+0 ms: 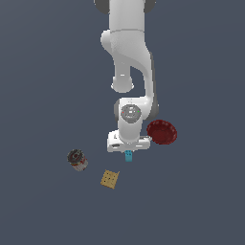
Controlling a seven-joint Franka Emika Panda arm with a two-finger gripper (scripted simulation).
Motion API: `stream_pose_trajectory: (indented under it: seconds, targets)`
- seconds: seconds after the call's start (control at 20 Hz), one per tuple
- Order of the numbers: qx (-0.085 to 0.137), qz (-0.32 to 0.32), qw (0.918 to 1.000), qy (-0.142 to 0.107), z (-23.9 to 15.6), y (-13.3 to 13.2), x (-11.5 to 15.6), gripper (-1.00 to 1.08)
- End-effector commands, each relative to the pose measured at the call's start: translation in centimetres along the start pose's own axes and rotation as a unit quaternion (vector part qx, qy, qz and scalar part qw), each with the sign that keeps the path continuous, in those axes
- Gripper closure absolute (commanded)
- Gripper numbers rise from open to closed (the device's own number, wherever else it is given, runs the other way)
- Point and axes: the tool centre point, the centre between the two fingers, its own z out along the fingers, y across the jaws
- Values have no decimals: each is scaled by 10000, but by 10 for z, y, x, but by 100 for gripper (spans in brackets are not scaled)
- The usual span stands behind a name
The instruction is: Pick up a designated object from a clutter of objects.
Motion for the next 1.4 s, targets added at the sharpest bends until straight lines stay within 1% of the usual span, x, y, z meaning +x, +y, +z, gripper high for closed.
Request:
stream_pose_trajectory:
  seconds: [0.0, 0.45, 0.75, 1.05, 1.35]
  targets:
    - [0, 0, 10000, 4, 0, 0, 0, 108]
    - [0, 0, 10000, 0, -1, 0, 0, 108]
    - [0, 0, 10000, 0, -15, -7, -3, 108]
    - [-4, -1, 10000, 1, -47, -21, -8, 108]
    - [-7, -2, 10000, 1, -98, -44, -17, 108]
